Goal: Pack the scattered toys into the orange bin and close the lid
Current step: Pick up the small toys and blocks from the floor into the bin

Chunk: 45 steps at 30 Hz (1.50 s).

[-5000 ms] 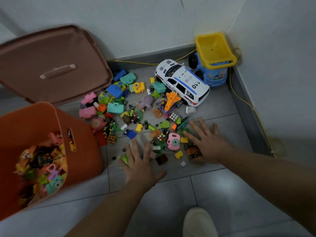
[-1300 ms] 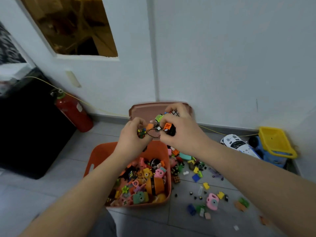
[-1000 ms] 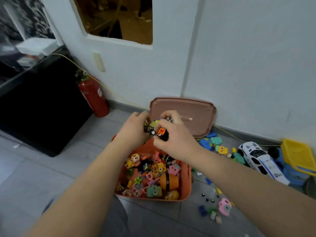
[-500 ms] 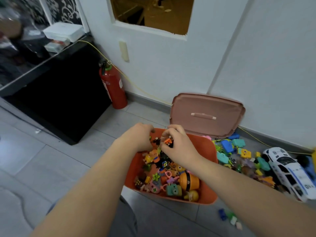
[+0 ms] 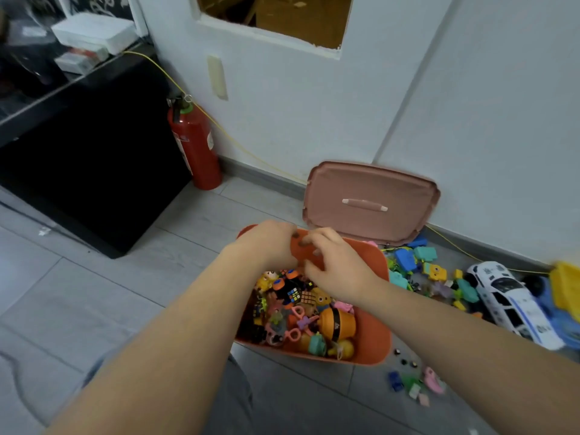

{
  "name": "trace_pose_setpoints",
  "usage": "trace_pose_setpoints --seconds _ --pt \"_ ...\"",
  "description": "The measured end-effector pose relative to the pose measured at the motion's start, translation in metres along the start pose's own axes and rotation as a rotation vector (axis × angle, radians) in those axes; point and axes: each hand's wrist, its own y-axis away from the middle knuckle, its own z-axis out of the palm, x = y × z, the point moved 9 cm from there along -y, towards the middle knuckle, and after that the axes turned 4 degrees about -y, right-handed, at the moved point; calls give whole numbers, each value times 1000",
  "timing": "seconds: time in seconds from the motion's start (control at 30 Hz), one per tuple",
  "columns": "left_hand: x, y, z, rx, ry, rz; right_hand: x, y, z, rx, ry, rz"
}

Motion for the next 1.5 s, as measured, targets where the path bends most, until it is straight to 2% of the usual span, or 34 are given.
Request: trace_pose_setpoints --seconds 0.23,0.63,0.8,1.03,1.23,1.5 --pt "77 -25 19 41 -16 156 45 39 -49 47 139 41" --pt "226 -57 63 37 -123 205 195 133 -146 138 247 363" --pt "273 -87 104 25 -117 225 266 169 -162 175 245 490" --pt "279 -132 190 -60 -47 14 348 204 -131 73 286 595" --pt "253 -140 243 -75 49 -197 417 222 -84 -55 170 797" --pt "219 -173 290 -59 130 -309 477 206 -63 17 56 814"
